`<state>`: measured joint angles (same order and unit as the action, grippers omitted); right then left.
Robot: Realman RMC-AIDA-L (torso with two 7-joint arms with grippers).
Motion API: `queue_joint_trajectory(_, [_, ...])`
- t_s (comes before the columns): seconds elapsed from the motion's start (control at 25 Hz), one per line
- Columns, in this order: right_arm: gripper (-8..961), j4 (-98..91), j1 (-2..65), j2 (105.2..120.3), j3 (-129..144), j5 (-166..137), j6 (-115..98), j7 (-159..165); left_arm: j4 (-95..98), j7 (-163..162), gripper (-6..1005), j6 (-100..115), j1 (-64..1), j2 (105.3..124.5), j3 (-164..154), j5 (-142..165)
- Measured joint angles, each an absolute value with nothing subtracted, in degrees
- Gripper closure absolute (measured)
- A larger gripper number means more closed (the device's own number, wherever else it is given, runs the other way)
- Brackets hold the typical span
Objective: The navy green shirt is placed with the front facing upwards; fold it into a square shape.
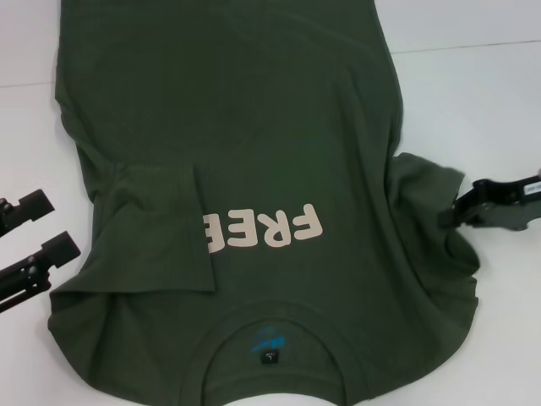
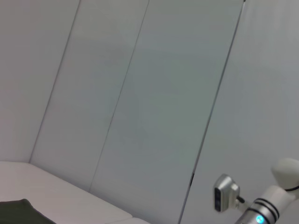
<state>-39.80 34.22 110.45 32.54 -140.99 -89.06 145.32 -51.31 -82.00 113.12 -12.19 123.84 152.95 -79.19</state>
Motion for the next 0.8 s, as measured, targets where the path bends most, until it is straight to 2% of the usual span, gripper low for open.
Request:
queue_joint_trajectory(0.28, [938,-46.6,33.94,111.12,29.71,-136.77,-96.61,145.68,-51.41,-82.2,219,113.13,-12.22,123.89,153.2,-79.19])
queue_joint_trajectory(0.52, [935,-45.98,37.66,113.08,31.09,-135.79,-96.69,145.31,-51.42,-82.08,219,113.12,-12.09,123.92,153.29,-79.23])
queue_joint_trajectory(0.8, [932,-43.19,42.1,114.39,33.89,-135.85,-92.48,145.64,-51.42,-81.89,218,113.13,-11.67,123.92,153.28,-79.27])
